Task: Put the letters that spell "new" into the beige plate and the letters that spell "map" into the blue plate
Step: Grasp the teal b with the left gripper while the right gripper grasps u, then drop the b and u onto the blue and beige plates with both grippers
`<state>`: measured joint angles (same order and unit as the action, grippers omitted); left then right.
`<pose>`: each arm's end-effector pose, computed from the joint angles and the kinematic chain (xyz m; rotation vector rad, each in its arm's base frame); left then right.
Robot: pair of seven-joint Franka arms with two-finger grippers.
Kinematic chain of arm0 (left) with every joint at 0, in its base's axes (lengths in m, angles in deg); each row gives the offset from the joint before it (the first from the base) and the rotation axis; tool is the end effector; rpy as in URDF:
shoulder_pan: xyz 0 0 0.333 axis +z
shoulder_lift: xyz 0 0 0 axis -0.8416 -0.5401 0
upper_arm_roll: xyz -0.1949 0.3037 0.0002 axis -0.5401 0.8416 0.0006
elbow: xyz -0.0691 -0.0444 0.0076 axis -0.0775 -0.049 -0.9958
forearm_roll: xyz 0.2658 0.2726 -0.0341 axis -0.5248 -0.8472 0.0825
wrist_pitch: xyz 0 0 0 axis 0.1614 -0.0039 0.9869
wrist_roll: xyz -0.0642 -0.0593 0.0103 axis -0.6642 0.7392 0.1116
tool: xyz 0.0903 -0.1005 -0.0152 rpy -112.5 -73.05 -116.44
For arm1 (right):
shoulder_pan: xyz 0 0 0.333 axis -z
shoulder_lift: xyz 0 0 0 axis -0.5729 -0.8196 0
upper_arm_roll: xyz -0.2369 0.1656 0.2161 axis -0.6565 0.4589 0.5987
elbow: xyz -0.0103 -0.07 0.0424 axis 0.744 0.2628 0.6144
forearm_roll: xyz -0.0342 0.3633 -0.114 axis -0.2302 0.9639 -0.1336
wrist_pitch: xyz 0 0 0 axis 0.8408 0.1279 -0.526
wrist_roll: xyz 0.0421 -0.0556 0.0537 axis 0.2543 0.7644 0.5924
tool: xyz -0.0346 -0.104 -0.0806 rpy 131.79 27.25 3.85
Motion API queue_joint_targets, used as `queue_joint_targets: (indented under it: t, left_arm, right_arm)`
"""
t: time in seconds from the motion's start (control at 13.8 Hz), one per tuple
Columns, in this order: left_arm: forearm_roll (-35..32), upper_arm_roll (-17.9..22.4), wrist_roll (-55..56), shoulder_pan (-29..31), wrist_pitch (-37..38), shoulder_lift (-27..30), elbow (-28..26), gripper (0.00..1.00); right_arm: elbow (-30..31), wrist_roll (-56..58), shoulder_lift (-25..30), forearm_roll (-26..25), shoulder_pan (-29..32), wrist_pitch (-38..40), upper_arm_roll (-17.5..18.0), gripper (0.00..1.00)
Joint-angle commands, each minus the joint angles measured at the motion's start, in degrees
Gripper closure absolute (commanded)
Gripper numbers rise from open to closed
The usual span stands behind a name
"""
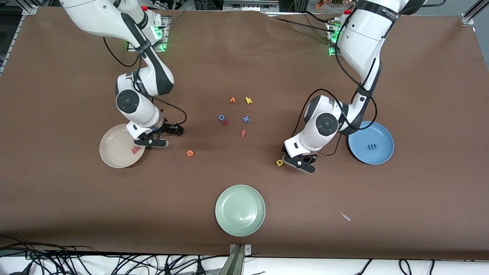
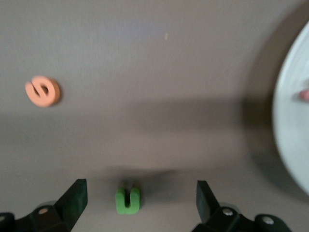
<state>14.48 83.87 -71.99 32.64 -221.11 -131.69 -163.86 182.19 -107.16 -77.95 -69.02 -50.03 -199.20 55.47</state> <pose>0.6335 -0.3015 0.1825 2.9641 -0.5936 0.1185 0.5421 0.2019 0.2166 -3.1011 0.1196 0.0734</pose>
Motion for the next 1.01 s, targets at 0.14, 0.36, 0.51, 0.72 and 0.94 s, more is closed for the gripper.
queue_joint_targets:
  t: [0.14,0.36,0.51,0.72,0.94]
  left_arm:
    - [-2.4,0.7,1.0,-1.1,-1.7,-1.7,1.2,0.67]
    - [-2.4,1.2,0.7,-1.1,-1.7,-1.7,1.2,0.88]
    - [-2.4,1.2,0.7,-1.1,-1.7,-1.5,1.2,0.89]
    - [-2.6,2.4,0.8,0.0,-0.1,2.8,-0.2,0.89]
    - [-2.5,2.3,-1.9,5.8,4.3,12.6,-9.2,0.92]
  right_arm:
    - [3.7,-1.5,1.4,0.5,-0.2,-1.8,1.0,0.00]
    - [3.7,-1.6,0.7,0.5,-0.3,-1.8,1.0,0.07]
    - [3.7,-1.6,0.7,0.5,-0.6,-1.6,1.0,0.12]
    - [3.7,-2.6,0.3,0.5,-0.7,-1.7,1.7,0.20]
    - [3.6,-3.3,-0.4,0.5,-1.2,-1.9,1.8,0.31]
